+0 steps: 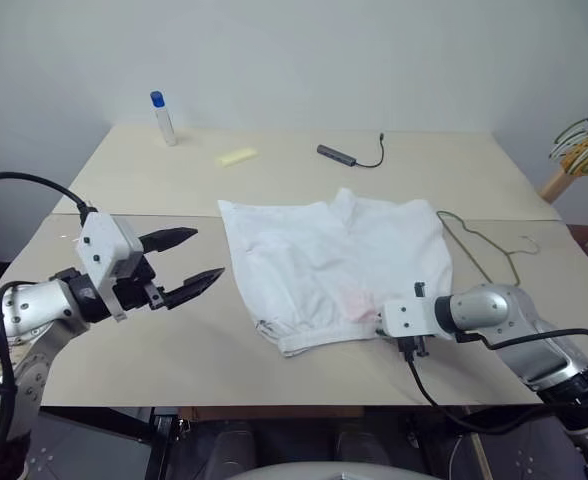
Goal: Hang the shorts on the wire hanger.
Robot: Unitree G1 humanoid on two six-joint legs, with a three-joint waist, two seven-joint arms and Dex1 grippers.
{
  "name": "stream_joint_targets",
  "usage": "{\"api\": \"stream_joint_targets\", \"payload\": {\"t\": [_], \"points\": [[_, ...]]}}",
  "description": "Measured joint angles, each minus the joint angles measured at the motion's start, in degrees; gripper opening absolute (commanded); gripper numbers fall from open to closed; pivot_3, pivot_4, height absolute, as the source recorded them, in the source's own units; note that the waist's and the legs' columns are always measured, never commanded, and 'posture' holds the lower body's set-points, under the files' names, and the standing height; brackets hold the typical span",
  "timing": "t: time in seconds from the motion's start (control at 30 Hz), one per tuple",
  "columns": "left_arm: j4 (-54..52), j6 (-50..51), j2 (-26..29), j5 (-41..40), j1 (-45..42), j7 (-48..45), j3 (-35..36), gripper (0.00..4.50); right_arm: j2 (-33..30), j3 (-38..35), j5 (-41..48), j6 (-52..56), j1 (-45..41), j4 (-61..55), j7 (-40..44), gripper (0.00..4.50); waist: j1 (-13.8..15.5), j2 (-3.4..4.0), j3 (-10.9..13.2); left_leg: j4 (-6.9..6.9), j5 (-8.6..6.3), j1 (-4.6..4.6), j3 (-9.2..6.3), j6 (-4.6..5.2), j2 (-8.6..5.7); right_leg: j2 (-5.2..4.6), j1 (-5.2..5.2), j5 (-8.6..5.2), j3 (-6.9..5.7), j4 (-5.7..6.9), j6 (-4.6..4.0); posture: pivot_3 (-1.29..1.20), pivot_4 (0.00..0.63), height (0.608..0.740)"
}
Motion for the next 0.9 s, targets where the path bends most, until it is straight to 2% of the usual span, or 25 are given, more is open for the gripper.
{"api": "stream_joint_targets", "payload": {"t": [0.03,0.07,0.33,0.43,0.57,0.7,0.77,0.83,0.9], "points": [[0.0,0.0,0.0,0.1,0.0,0.0,0.0,3.77,0.0,0.0,-1.0,-0.8,-0.7,1.4,-0.4,0.13,-0.1,-0.04,0.0,0.00,0.01,0.05,0.00,-0.01,0.00,0.00,0.04,0.00,0.00,0.00,-0.01,0.02,0.000,0.740],[0.0,0.0,-0.1,0.2,0.0,0.0,-0.1,3.77,0.0,0.0,-2.0,-1.6,-1.3,2.7,-1.0,0.06,-0.1,-0.07,-0.1,-0.01,0.01,0.06,-0.01,-0.02,0.00,0.00,0.05,0.00,-0.01,0.00,-0.01,0.01,0.000,0.740],[0.2,-0.2,-1.1,0.9,-0.8,0.0,-2.1,3.77,-0.4,1.0,-9.6,-14.8,-13.3,21.0,-6.7,0.06,-0.8,-0.01,0.0,-0.10,0.01,-0.11,-0.02,-0.02,0.00,0.00,-0.13,-0.02,-0.02,-0.01,-0.04,-0.01,0.000,0.740],[0.6,-0.5,-1.2,1.1,-1.1,-0.3,-2.6,3.77,-2.1,-0.2,-8.9,-18.9,-14.5,23.6,-6.5,0.85,-0.8,0.00,0.0,-0.09,0.01,-0.14,-0.03,-0.01,0.01,0.00,-0.12,-0.02,-0.03,-0.03,-0.03,-0.02,0.000,0.740],[1.1,-1.1,-1.4,1.4,-1.2,-0.8,-3.1,3.77,-4.0,-3.2,-4.1,-19.2,-11.6,20.8,-2.0,2.21,-0.9,0.00,0.0,-0.07,0.01,-0.10,-0.03,-0.01,0.01,-0.01,-0.08,-0.02,-0.03,0.00,-0.03,-0.03,0.000,0.740],[1.3,-1.2,-1.4,1.6,-1.6,-1.2,-3.7,3.77,-4.0,-6.4,0.5,-13.2,-6.8,12.7,-0.1,3.68,-1.1,0.05,0.0,-0.06,0.01,-0.06,-0.03,-0.01,0.02,0.00,-0.08,-0.02,-0.02,0.06,-0.04,-0.03,0.000,0.740],[1.5,-1.2,-1.4,1.6,-1.8,-1.5,-3.8,3.77,-3.7,-9.7,3.0,-5.6,-3.8,5.4,-0.1,4.44,-1.1,0.07,0.0,-0.07,0.01,-0.07,-0.03,-0.01,0.04,0.02,-0.10,-0.03,-0.02,0.06,-0.04,-0.03,0.000,0.740],[1.9,-1.3,-1.4,1.7,-1.8,-1.6,-3.8,3.77,-1.8,-12.4,5.6,4.5,-1.8,-3.3,-0.4,4.48,-1.3,0.08,-0.1,-0.09,0.01,-0.07,-0.03,-0.01,0.08,0.05,-0.11,-0.03,-0.02,0.07,-0.05,-0.04,0.000,0.740],[2.0,-1.3,-1.4,1.7,-1.8,-2.0,-3.8,3.77,2.8,-13.2,7.4,19.7,-1.3,-14.0,-2.4,4.48,-1.5,0.08,-0.1,-0.07,0.01,-0.07,-0.04,-0.02,0.10,0.08,-0.12,-0.03,-0.03,0.11,-0.06,-0.05,0.000,0.740]]}}
